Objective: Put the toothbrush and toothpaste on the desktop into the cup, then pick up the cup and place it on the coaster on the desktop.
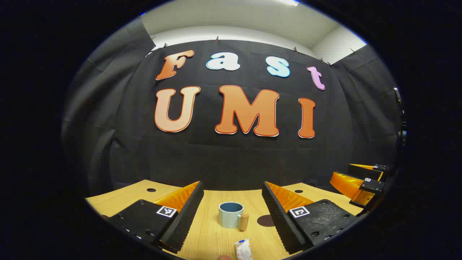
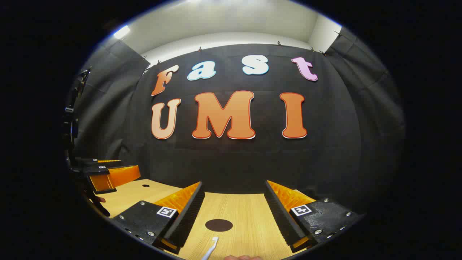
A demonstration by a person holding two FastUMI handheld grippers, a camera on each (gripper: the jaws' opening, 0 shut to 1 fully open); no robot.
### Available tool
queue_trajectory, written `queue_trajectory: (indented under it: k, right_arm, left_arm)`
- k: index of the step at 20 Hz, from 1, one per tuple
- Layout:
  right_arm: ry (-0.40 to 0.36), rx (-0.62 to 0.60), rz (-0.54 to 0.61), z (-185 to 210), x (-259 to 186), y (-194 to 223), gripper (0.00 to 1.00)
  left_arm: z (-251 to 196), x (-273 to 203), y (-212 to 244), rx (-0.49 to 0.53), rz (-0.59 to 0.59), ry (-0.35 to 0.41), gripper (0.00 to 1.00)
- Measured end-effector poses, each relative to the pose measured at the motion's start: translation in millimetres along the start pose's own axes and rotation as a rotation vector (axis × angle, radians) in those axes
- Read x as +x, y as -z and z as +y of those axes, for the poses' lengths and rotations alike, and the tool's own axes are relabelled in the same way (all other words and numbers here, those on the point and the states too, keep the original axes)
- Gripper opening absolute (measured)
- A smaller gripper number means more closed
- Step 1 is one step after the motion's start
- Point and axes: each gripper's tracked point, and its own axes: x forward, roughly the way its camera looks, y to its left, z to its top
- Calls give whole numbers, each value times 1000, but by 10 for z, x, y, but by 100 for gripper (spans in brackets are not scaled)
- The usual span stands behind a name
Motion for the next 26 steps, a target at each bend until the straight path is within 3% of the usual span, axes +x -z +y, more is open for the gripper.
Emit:
queue_trajectory:
  k: [9, 14, 19, 24, 26]
  right_arm:
    - [-21, -1, 23, 59, 9, 33, 99]
    - [-7, -18, 10, 31, 32, 10, 99]
    - [-55, -38, 37, 163, 11, 63, 99]
    - [-58, -30, 111, 152, 11, 180, 99]
    - [-78, -32, 163, 187, -6, 255, 99]
  left_arm:
    - [47, 33, -13, 24, -10, -37, 100]
    - [66, 58, -14, 41, -10, -45, 97]
    - [38, 84, 11, 45, 5, -43, 100]
    - [49, 65, 210, 62, 97, -33, 97]
    - [57, 71, 353, 71, 161, -34, 100]
